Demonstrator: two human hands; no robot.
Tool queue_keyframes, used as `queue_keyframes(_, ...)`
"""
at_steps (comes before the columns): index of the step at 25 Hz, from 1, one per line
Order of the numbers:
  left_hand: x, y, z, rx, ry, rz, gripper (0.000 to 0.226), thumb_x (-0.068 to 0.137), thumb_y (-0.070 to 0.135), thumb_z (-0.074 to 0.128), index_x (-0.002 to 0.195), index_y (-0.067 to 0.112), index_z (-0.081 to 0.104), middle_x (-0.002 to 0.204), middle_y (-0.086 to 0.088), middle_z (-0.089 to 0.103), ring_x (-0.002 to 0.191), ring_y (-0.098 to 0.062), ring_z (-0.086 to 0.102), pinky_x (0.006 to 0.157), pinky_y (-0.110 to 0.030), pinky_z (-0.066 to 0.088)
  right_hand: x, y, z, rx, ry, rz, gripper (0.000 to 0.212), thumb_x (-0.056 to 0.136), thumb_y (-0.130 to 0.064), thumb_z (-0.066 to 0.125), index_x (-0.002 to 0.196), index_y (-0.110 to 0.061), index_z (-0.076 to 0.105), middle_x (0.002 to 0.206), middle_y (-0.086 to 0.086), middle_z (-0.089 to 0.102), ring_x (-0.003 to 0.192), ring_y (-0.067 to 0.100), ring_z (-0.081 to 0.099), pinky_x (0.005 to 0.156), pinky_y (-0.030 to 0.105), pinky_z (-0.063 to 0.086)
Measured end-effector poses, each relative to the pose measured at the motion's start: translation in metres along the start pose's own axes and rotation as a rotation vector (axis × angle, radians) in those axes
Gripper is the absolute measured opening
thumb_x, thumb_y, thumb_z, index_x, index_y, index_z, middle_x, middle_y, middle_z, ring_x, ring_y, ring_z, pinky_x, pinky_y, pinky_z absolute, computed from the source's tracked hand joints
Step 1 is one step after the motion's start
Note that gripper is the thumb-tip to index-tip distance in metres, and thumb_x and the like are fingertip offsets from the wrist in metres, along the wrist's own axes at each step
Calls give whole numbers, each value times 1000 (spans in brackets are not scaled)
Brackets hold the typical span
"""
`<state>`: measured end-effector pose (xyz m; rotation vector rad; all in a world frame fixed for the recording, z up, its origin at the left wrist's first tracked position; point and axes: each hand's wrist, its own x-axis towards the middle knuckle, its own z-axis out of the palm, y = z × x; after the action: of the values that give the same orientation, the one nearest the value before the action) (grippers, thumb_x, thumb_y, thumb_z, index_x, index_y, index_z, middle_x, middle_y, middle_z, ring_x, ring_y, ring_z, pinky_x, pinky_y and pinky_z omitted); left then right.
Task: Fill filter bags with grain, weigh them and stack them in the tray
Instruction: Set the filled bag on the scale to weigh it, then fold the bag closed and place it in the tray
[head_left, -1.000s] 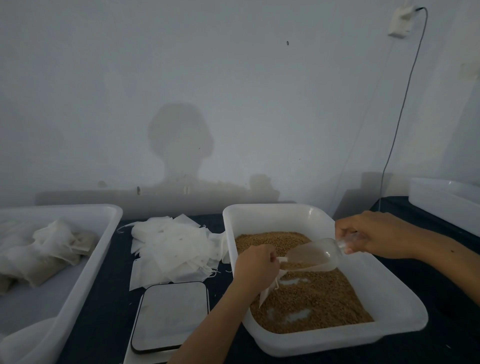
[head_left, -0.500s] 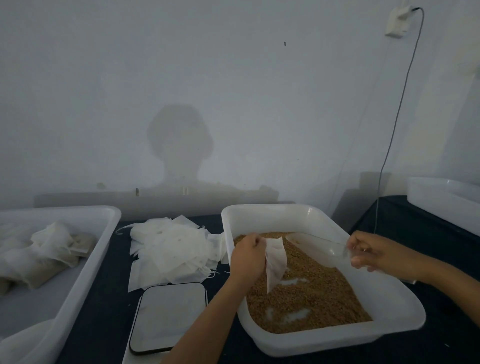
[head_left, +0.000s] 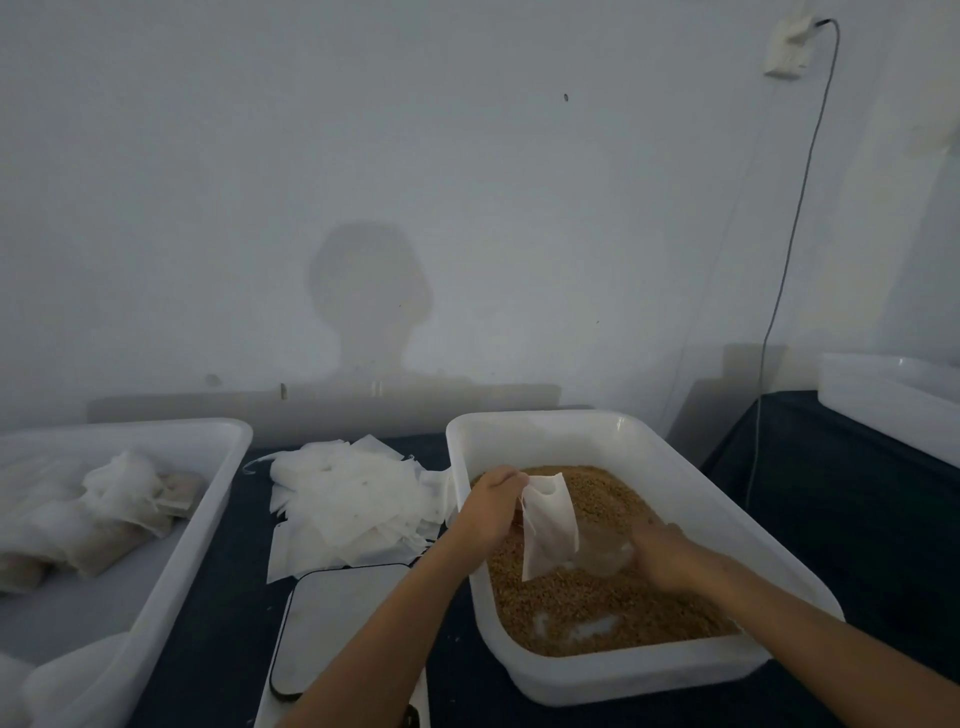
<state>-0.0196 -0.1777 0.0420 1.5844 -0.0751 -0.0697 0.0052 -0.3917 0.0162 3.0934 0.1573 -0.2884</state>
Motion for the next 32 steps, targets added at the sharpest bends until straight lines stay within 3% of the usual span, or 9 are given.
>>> queue_keyframes(4,-19,18,-29,24,5,52,24,102,17,37,82,11,50,73,-4,52,64,-14,55,55,-19,50,-3,-16,2,-25,93,-6,39,96,-22,49,133,-13,43,137,6,46,123,24,48,98,35,40)
queue_keyframes(8,-44,35,-70,84,-81,118,23,100,18,41,80,11,50,61,4,55,53,-7,54,52,-16,47,-26,-60,-40,935,473,-273,13,93,-26,58,106,-30,57,112,-9,60,106,11,59,91,31,49)
queue_keyframes(10,-55,39,-88,88,-108,129,25,100,18,43,76,13,49,57,7,54,50,-5,51,51,-15,45,-49,-94,-57,1186,243,-526,20,89,-42,59,106,-33,63,108,-11,67,101,9,63,86,27,53)
queue_keyframes(13,-68,36,-113,128,-87,109,25,100,21,44,77,14,51,59,9,58,52,-3,54,53,-15,47,-68,-146,-53,1097,-35,-683,34,84,-42,67,115,-27,61,110,-9,67,103,11,63,87,28,54)
queue_keyframes(17,-80,19,-139,119,-28,60,27,100,21,41,78,17,55,66,7,63,62,-8,60,57,-19,50,-62,-188,-36,1186,107,-580,18,81,-19,73,94,-11,63,102,3,69,92,18,67,81,36,58)
queue_keyframes(21,-91,-3,-154,1,25,30,25,101,25,39,88,12,55,83,-5,62,77,-17,60,70,-29,55,-57,-215,-15,1236,128,-488,25,82,-21,72,83,1,59,91,12,69,75,11,69,64,29,57)
queue_keyframes(24,-98,-26,-156,-42,104,61,34,101,38,33,95,13,56,87,-6,64,82,-16,65,72,-30,55,-54,-230,-3,1248,206,-405,24,86,-25,67,80,-4,56,87,8,66,77,12,66,58,19,53)
queue_keyframes(28,-103,-54,-159,154,233,228,16,88,14,63,98,3,56,85,-8,67,79,-18,65,71,-25,55,-51,-241,11,1402,305,-411,23,86,-17,67,74,-5,52,64,2,54,56,3,53,51,14,43)
queue_keyframes(32,-103,-63,-160,117,356,366,9,84,2,65,83,-5,60,69,-3,65,69,-18,63,63,-26,53,-46,-245,20,1443,349,-464,26,81,-10,72,68,-11,49,62,-4,50,55,1,47,53,14,40)
